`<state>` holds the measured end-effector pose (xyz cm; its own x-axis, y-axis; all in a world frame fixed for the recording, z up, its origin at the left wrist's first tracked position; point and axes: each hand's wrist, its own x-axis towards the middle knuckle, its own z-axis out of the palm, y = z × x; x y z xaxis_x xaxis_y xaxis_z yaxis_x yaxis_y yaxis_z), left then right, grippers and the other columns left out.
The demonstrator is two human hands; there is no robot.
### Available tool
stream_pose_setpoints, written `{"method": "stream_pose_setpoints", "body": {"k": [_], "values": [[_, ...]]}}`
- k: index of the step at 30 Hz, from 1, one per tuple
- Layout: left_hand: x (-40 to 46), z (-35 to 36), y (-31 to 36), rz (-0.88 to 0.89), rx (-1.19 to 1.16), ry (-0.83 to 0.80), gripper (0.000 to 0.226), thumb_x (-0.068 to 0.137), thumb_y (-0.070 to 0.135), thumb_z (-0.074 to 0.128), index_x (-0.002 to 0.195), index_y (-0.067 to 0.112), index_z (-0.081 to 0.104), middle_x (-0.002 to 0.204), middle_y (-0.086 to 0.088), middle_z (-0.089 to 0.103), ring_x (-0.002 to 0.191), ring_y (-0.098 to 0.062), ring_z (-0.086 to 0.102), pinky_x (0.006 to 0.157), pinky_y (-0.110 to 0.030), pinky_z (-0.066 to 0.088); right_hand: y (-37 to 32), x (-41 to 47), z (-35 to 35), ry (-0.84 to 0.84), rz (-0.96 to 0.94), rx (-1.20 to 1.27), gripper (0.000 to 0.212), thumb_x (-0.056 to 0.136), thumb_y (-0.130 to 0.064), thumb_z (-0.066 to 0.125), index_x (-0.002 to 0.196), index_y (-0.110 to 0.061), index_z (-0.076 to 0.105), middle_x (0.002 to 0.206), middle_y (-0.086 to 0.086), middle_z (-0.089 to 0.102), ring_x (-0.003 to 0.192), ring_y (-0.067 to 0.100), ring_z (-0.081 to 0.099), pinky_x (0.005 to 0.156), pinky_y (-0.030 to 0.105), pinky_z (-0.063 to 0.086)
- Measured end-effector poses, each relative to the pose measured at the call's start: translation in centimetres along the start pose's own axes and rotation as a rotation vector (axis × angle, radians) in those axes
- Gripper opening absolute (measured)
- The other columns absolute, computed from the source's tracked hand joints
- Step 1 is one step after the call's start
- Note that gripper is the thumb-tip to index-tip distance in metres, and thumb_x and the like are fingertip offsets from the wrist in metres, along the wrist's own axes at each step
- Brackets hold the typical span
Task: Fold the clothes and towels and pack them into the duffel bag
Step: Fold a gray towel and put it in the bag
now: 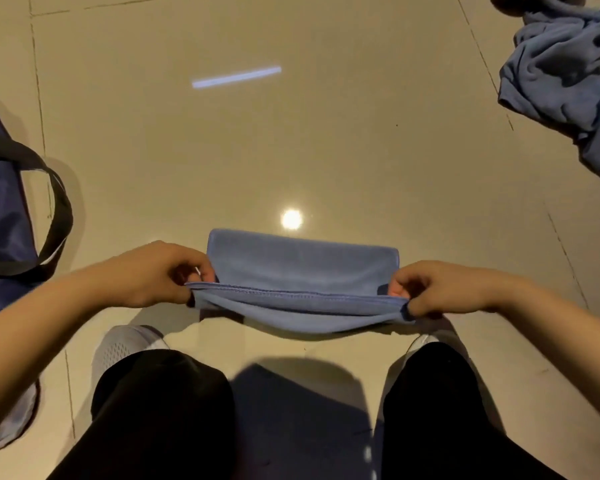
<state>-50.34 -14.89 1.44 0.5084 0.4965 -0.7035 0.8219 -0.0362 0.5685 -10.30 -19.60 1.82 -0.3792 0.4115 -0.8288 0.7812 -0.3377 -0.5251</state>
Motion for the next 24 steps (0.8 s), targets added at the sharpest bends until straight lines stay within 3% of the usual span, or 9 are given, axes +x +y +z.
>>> {"method": "stream_pose_setpoints", "body": {"k": [4,7,10,12,14,18,21,24], "values": [[-1.9,-3.7,1.5,0.021,-0.409,-0.238,0.032,0.068,0.019,0.074,0.098,0.028,0.07,0.095,-0.016,0.072,0.092,-0.04,0.066,0.09,-0.051,0.053,0.4,-3.6,-2.8,-0.087,-0.01,0.332,0.027,0.066,-0.005,0.059,0.092,0.0,0.062,0.072,0.016,0.053,0.057,0.018,0.043,0.047,0.021,0.035],[-1.4,-5.2,2.5,-0.018,-0.444,-0.117,0.035,0.062,0.021,0.077,0.096,0.026,0.071,0.088,-0.023,0.07,0.087,-0.038,0.066,0.089,-0.051,0.052,0.3,-4.3,-4.4,-0.014,-0.026,0.408,0.025,0.071,0.001,0.06,0.095,0.003,0.063,0.072,0.02,0.049,0.056,0.019,0.038,0.046,0.02,0.035],[1.3,-4.7,3.4,-0.091,-0.391,0.223,0.028,0.075,0.008,0.072,0.096,0.024,0.067,0.089,-0.016,0.071,0.085,-0.029,0.065,0.087,-0.046,0.051,-0.1,-2.3,-5.2,0.307,0.014,0.34,0.018,0.085,0.008,0.059,0.094,-0.007,0.064,0.075,0.014,0.058,0.06,0.018,0.046,0.052,0.025,0.04],[3.5,-3.4,3.7,-0.147,-0.237,0.482,0.034,0.086,0.003,0.062,0.113,0.024,0.059,0.109,-0.011,0.067,0.096,-0.028,0.063,0.085,-0.038,0.047,-0.4,-0.2,-5.3,0.655,0.067,0.262,0.019,0.087,0.002,0.058,0.101,-0.011,0.06,0.09,0.011,0.062,0.066,0.019,0.054,0.062,0.029,0.046],[5.0,-1.7,3.3,-0.178,-0.124,0.566,0.048,0.089,0.012,0.062,0.134,0.021,0.047,0.126,-0.012,0.058,0.106,-0.029,0.059,0.086,-0.034,0.043,-0.8,1.2,-4.9,0.869,0.115,-0.048,0.028,0.088,-0.009,0.059,0.115,-0.015,0.056,0.108,0.006,0.059,0.081,0.021,0.056,0.073,0.032,0.044],[5.4,2.1,1.5,-0.18,-0.188,0.543,0.072,0.078,0.034,0.074,0.14,0.016,0.041,0.129,-0.016,0.052,0.113,-0.03,0.053,0.089,-0.034,0.04,-1.9,2.6,-1.3,0.743,-0.054,-0.312,0.037,0.09,-0.02,0.058,0.126,-0.015,0.053,0.122,0.007,0.052,0.101,0.023,0.054,0.079,0.03,0.039],[4.7,4.5,1.0,-0.134,-0.126,0.566,0.082,0.068,0.047,0.071,0.139,0.017,0.043,0.128,-0.016,0.048,0.115,-0.03,0.049,0.094,-0.039,0.042,-2.0,3.7,2.3,0.574,-0.083,-0.465,0.052,0.089,-0.03,0.061,0.137,-0.02,0.043,0.138,0.006,0.039,0.122,0.026,0.042,0.094,0.032,0.039],[4.9,6.1,1.3,-0.164,-0.115,0.601,0.073,0.076,0.022,0.079,0.139,0.019,0.042,0.133,-0.015,0.037,0.108,-0.033,0.052,0.091,-0.036,0.044,-1.9,4.5,5.0,0.465,-0.006,-0.644,0.076,0.084,-0.042,0.064,0.147,-0.025,0.025,0.152,0.008,0.016,0.135,0.032,0.024,0.104,0.042,0.038]]}}
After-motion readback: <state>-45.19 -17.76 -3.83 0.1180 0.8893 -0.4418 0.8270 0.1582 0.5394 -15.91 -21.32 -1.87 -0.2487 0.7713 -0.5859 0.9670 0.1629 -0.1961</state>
